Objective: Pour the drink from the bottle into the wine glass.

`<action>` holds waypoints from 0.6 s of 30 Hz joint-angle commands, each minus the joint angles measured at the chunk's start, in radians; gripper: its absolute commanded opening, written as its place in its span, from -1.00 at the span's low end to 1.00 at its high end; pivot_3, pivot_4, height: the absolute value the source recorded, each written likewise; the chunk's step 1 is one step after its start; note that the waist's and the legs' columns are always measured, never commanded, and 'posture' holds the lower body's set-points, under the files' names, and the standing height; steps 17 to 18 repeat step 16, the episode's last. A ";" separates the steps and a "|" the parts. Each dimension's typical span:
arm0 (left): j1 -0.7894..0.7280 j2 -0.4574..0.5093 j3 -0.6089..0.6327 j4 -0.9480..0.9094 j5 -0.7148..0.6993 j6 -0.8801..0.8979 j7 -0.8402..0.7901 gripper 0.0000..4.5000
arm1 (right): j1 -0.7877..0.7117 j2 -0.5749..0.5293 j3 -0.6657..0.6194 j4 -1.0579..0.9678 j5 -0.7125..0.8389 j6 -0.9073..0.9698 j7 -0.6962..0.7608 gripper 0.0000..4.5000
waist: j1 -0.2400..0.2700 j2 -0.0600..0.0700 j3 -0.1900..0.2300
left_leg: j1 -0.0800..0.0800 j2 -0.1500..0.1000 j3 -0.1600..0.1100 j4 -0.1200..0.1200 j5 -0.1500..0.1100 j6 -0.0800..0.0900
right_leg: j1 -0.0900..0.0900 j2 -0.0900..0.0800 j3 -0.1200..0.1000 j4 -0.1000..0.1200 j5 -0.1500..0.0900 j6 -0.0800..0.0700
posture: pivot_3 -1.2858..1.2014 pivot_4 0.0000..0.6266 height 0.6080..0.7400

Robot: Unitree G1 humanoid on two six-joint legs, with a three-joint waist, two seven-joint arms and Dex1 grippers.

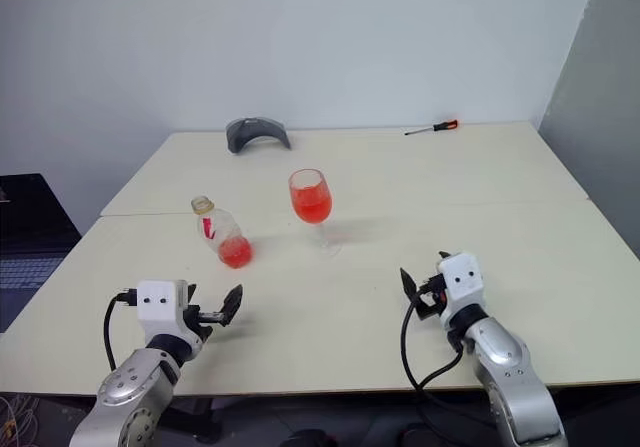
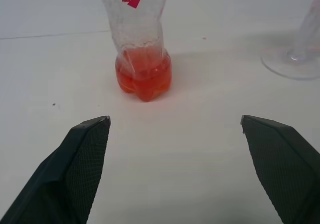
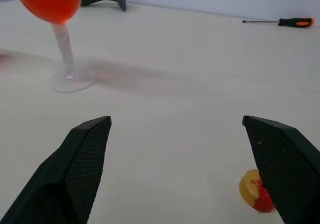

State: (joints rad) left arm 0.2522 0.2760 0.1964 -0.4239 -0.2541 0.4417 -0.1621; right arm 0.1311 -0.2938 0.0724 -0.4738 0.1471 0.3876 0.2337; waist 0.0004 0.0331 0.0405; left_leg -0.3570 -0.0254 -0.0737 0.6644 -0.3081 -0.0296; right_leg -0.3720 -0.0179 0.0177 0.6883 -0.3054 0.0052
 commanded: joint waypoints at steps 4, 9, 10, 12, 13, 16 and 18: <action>-0.282 0.014 -0.133 -0.109 -0.017 0.129 -0.018 1.00 | -0.114 0.104 -0.075 -0.090 -0.115 0.233 -0.253 1.00 | 0.000 0.001 -0.002 | 0.000 0.000 0.000 0.000 0.000 0.000 | 0.000 0.000 0.000 0.000 0.000 0.000 | 0.03 -1.00 1.00; -0.284 0.011 -0.145 -0.097 -0.003 0.108 -0.015 1.00 | -0.112 0.108 -0.077 -0.080 -0.119 0.212 -0.256 1.00 | 0.000 0.001 -0.003 | 0.001 0.000 0.000 0.000 0.000 0.000 | 0.001 0.000 0.000 0.000 0.000 0.000 | 0.03 -1.00 1.00; -0.287 0.009 -0.142 -0.094 -0.007 0.105 -0.015 1.00 | -0.112 0.109 -0.077 -0.079 -0.120 0.208 -0.257 1.00 | 0.000 0.001 -0.003 | 0.001 0.000 0.000 0.000 0.000 0.000 | 0.001 0.000 0.000 0.000 0.000 0.000 | 0.03 -1.00 1.00; -0.289 0.014 -0.147 -0.088 0.004 0.099 -0.016 1.00 | -0.110 0.110 -0.078 -0.076 -0.122 0.199 -0.257 1.00 | 0.000 0.001 -0.003 | 0.001 0.000 0.000 0.000 0.000 0.000 | 0.001 0.000 0.000 0.000 0.000 0.000 | 0.03 -1.00 1.00; -0.289 0.018 -0.151 -0.085 0.014 0.096 -0.016 1.00 | -0.109 0.110 -0.077 -0.075 -0.122 0.196 -0.257 1.00 | 0.000 0.001 -0.003 | 0.001 0.000 0.001 0.000 0.000 0.000 | 0.001 0.000 0.001 0.000 0.000 -0.001 | 0.03 -1.00 1.00; -0.286 0.011 -0.137 -0.086 -0.031 0.078 -0.031 1.00 | -0.106 0.111 -0.074 -0.073 -0.122 0.188 -0.259 1.00 | 0.000 0.001 -0.004 | 0.002 0.000 0.000 -0.001 0.000 0.000 | 0.001 0.000 0.000 0.000 0.000 0.000 | 0.03 -1.00 1.00; -0.286 0.011 -0.137 -0.086 -0.031 0.078 -0.031 1.00 | -0.106 0.111 -0.074 -0.073 -0.122 0.188 -0.259 1.00 | 0.000 0.001 -0.004 | 0.002 0.000 0.000 -0.001 0.000 0.000 | 0.001 0.000 0.000 0.000 0.000 0.000 | 0.03 -1.00 1.00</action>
